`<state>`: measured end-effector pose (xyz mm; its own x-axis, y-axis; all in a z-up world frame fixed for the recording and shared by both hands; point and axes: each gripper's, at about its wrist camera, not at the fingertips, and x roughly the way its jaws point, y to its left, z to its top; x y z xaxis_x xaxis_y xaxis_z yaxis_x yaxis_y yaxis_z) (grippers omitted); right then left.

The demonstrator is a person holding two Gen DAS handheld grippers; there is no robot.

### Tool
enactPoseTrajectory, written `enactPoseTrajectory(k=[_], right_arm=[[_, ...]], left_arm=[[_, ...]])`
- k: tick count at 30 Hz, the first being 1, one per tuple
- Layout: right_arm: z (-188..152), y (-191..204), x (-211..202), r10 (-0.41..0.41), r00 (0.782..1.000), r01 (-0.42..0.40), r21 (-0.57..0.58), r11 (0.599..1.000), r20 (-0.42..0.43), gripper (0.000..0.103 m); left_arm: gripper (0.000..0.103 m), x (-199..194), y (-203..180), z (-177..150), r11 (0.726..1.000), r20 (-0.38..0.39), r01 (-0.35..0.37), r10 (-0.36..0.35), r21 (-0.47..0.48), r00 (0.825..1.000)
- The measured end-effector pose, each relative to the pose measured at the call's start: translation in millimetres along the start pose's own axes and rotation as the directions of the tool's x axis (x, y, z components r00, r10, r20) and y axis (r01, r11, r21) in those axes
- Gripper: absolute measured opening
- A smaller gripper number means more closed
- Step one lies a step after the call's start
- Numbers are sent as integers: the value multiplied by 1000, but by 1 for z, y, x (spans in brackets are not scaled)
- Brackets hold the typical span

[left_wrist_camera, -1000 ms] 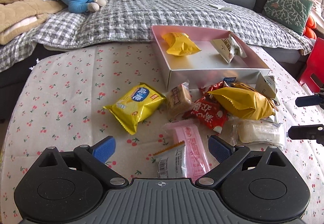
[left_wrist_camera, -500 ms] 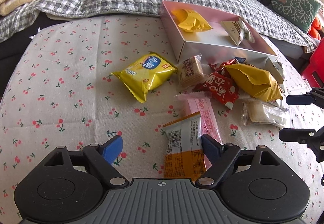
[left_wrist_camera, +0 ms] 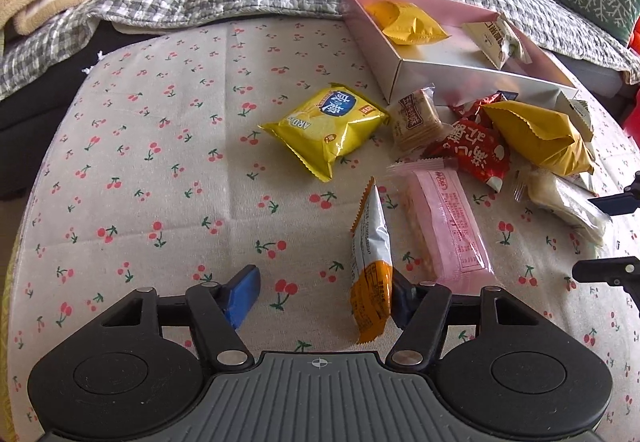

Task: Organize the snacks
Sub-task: 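Grasp the jam-biscuit packet with the left tool while the right tool grasps the clear bread bag, then lower both packets into the pink box and open both tools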

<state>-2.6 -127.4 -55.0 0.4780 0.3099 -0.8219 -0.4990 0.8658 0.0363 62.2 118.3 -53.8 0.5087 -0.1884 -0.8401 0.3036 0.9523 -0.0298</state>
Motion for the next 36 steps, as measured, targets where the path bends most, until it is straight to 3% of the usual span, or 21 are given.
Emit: enactPoseTrajectory(k=[6,12,20,23,27,30,36], right_arm=[[2,2,0,-3,1000,3,-1,1000,-3,67],[8,-1,3,-7,1000,7,22,1000,10,67],[11,2,12,-43,999,43,2,999,14,65],[13,4,13,-63,998,63,-7,998,22,55],[14,6,11,-72,997,72,-18,997,32,36],[14,6,10,-80,996,81,-29,996,37,24],[17,5,5,-64,997,65,-27,997,50,18]], left_arm=[[63,-1,9,1,996,-3,-84,84,1,996],[64,-2,6,-1,999,-7,-37,37,26,999],[64,1,4,0,999,-6,-41,41,14,999],[58,1,3,0,999,-1,-47,47,17,999],[42,-1,5,1,999,3,-53,53,0,999],[39,-1,7,2,998,0,-54,54,-18,999],[37,-2,8,2,997,-1,-66,66,-30,998]])
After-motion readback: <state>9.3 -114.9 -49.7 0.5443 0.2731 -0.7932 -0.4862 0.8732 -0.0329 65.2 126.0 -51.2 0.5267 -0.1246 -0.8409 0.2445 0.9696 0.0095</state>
